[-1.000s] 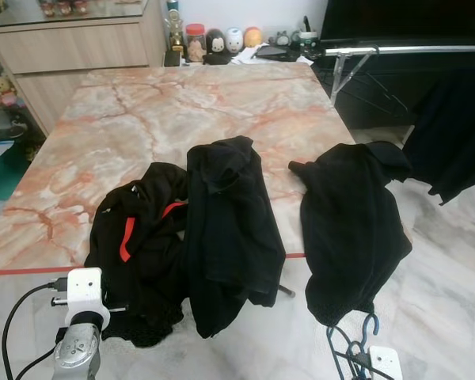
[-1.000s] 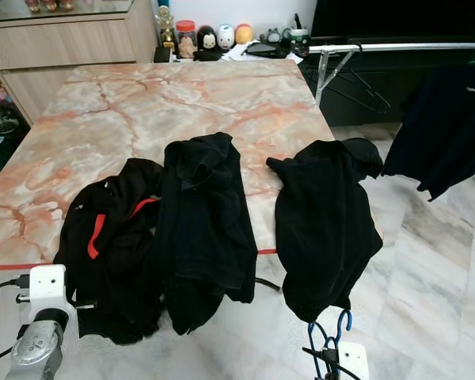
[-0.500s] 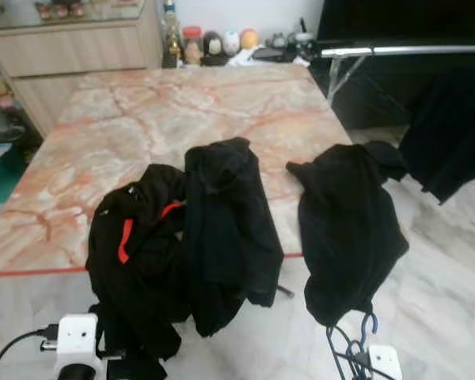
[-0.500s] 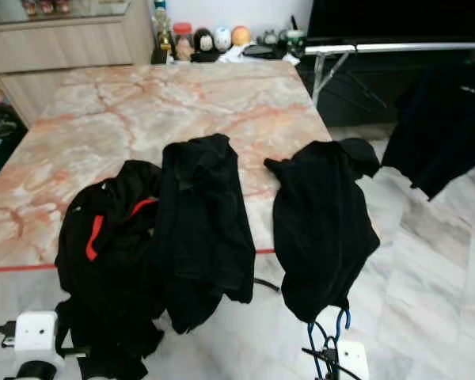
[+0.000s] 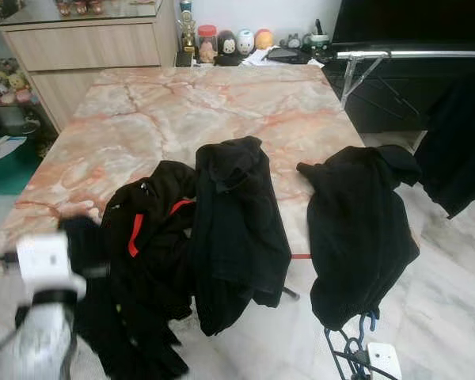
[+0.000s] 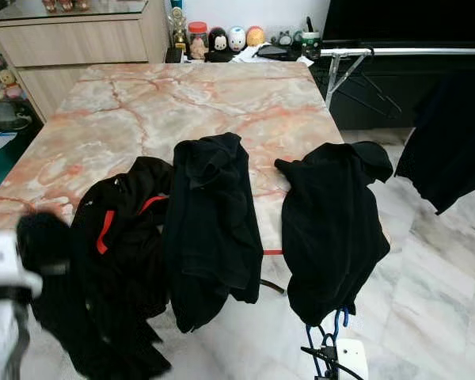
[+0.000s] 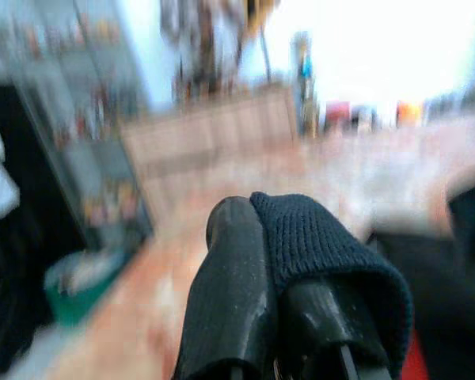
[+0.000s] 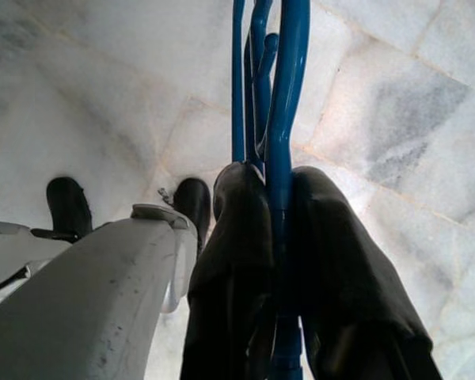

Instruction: Hang hanger

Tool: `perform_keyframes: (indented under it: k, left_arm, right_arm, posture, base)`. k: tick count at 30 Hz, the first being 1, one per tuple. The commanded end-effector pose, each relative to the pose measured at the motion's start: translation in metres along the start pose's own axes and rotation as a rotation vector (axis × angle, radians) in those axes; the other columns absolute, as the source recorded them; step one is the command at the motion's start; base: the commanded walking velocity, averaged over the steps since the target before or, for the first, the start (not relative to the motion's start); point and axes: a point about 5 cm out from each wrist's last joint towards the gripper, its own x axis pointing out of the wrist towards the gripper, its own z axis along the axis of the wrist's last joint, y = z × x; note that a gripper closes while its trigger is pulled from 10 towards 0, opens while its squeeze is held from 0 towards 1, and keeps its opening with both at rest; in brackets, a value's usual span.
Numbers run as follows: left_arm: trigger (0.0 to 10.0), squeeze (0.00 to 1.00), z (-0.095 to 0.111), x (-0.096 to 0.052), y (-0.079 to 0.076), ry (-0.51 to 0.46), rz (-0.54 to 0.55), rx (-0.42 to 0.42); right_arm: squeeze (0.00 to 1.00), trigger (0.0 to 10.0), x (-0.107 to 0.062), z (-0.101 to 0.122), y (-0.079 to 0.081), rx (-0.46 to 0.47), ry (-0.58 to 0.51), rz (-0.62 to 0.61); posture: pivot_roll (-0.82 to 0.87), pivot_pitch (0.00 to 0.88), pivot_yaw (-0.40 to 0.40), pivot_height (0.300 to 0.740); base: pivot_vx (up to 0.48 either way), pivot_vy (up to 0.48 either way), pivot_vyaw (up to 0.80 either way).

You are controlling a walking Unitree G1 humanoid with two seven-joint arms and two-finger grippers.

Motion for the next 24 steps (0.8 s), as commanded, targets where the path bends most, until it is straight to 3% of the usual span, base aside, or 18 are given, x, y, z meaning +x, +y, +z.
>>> perform_keyframes:
  k: [1, 2, 3, 5, 6, 7, 8, 13, 16, 20, 24]
  left_arm:
    - [10.0, 0.0, 0.032, 0.026, 0.0, -0.125, -0.002, -0.018]
    - [10.0, 0.0, 0.042, 0.039, -0.001, -0.163, -0.008, -0.024]
    - [10.0, 0.0, 0.042, 0.039, -0.001, -0.163, -0.008, -0.024]
    - [10.0, 0.0, 0.064, 0.071, -0.007, -0.237, -0.035, -0.04]
    - [10.0, 0.0, 0.064, 0.071, -0.007, -0.237, -0.035, -0.04]
    - [10.0, 0.0, 0.082, 0.098, -0.019, -0.269, -0.08, -0.049]
    - [10.0, 0.0, 0.09, 0.109, -0.026, -0.284, -0.102, -0.041]
    - [10.0, 0.0, 0.109, 0.143, -0.051, -0.301, -0.16, -0.118]
    - [10.0, 0.0, 0.108, 0.163, -0.08, -0.223, -0.198, -0.142]
    - [10.0, 0.0, 0.093, 0.157, -0.101, -0.184, -0.24, -0.246]
    - [10.0, 0.0, 0.068, 0.149, -0.106, -0.122, -0.232, -0.262]
  right_arm:
    - [0.0, 10.0, 0.0, 0.001, -0.002, 0.0, -0.002, -0.009]
    - [0.0, 10.0, 0.0, 0.001, -0.002, 0.001, -0.002, -0.01]
    - [0.0, 10.0, 0.0, 0.001, -0.002, 0.001, -0.002, -0.01]
    - [0.0, 10.0, 0.0, 0.001, -0.002, 0.003, -0.003, -0.011]
    - [0.0, 10.0, 0.0, 0.001, -0.002, 0.003, -0.003, -0.011]
    - [0.0, 10.0, 0.0, 0.001, -0.002, 0.006, -0.004, -0.013]
    - [0.0, 10.0, 0.0, 0.001, -0.002, 0.009, -0.004, -0.014]
    - [0.0, 10.0, 0.0, 0.001, -0.001, 0.027, -0.009, -0.023]
    - [0.0, 10.0, 0.0, 0.001, 0.0, 0.029, -0.01, -0.025]
    - [0.0, 10.0, 0.0, 0.0, 0.001, 0.047, -0.014, -0.028]
    - [0.0, 10.0, 0.0, 0.0, 0.001, 0.051, -0.012, -0.032]
  posture:
    - [0.02, 0.002, 0.006, 0.74]
    - [0.02, 0.0, 0.006, 0.74]
    - [0.02, 0.0, 0.006, 0.74]
    - [0.02, 0.0, 0.002, 0.74]
    - [0.02, 0.0, 0.002, 0.74]
    - [0.02, 0.0, 0.004, 0.74]
    - [0.01, 0.0, 0.007, 0.74]
    - [0.0, 0.0, 0.02, 0.74]
    - [0.0, 0.0, 0.034, 0.74]
    - [-0.04, 0.0, 0.046, 0.74]
    - [-0.04, 0.0, 0.046, 0.74]
  base:
    - [0.0, 0.0, 0.0]
    - [0.0, 0.0, 0.0]
    - [0.0, 0.0, 0.0]
    - [0.0, 0.0, 0.0]
    - [0.0, 0.0, 0.0]
    - [0.0, 0.0, 0.0]
    - [0.0, 0.0, 0.0]
    - [0.0, 0.0, 0.0]
    - [0.0, 0.0, 0.0]
    - [0.0, 0.0, 0.0]
    - [0.0, 0.0, 0.0]
